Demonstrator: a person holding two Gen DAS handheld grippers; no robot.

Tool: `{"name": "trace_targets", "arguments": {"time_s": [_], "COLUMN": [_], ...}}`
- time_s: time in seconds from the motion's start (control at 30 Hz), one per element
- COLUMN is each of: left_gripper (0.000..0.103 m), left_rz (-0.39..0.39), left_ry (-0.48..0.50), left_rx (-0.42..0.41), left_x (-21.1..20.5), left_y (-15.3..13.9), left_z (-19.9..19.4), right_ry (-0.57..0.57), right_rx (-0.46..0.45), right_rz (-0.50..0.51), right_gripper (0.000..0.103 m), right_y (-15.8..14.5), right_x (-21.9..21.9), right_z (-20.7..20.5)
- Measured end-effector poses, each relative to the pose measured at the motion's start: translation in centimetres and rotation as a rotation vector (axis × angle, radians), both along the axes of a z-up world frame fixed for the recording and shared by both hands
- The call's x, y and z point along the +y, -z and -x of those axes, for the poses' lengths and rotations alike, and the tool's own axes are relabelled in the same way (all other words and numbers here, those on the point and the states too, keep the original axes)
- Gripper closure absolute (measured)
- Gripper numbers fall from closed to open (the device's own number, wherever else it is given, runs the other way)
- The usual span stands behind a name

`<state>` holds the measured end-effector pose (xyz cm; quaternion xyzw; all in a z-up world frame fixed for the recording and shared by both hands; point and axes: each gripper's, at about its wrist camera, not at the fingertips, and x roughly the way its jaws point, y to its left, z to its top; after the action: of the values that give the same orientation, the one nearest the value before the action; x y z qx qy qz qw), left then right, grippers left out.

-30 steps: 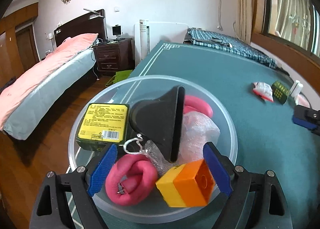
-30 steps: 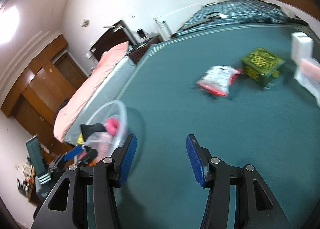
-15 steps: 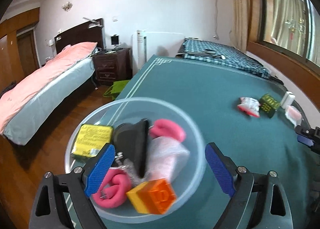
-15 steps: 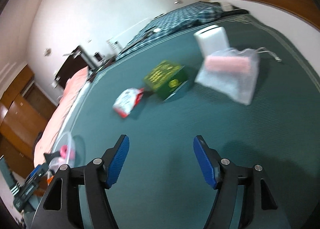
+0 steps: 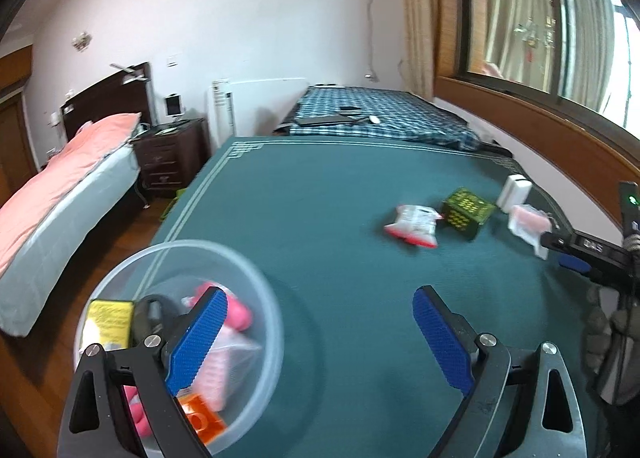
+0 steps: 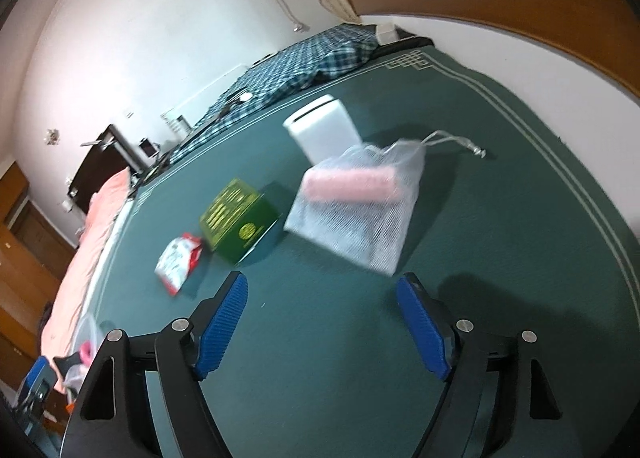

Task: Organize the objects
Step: 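Move the right tool to the mesh bag with pink roll and grasp it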

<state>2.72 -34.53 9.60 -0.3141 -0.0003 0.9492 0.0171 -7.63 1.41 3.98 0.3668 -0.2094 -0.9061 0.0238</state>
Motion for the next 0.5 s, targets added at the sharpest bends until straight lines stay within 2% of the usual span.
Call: {"name": "trace_targets", "arguments": {"time_s": [0.37,0.43,0.5], "left_gripper": [0.007,0.007,0.007], "left_rz": [-0.001,-0.002,-0.003], "left_ry": [0.066,0.073,0.079], "left_rx": [-0.015,-0.022,-0.027], "left_x": [2.5,2.8,3.0], "left_y": [0.6,0.8,1.0], "left_z": [1.7,2.0,2.3], "right_ry": [0.086,0.102,0.102], "right_rx": [0.002,0.004,0.010], "right_rz": [-0.059,-0.084,-0.102], "right_gripper": [0.024,0.021,0.012], "right_y": [-0.1,-0.3,-0.4], "right_x": [1.0,0.7,0.3], "right_z": [4.7,5.6,6.4]}}
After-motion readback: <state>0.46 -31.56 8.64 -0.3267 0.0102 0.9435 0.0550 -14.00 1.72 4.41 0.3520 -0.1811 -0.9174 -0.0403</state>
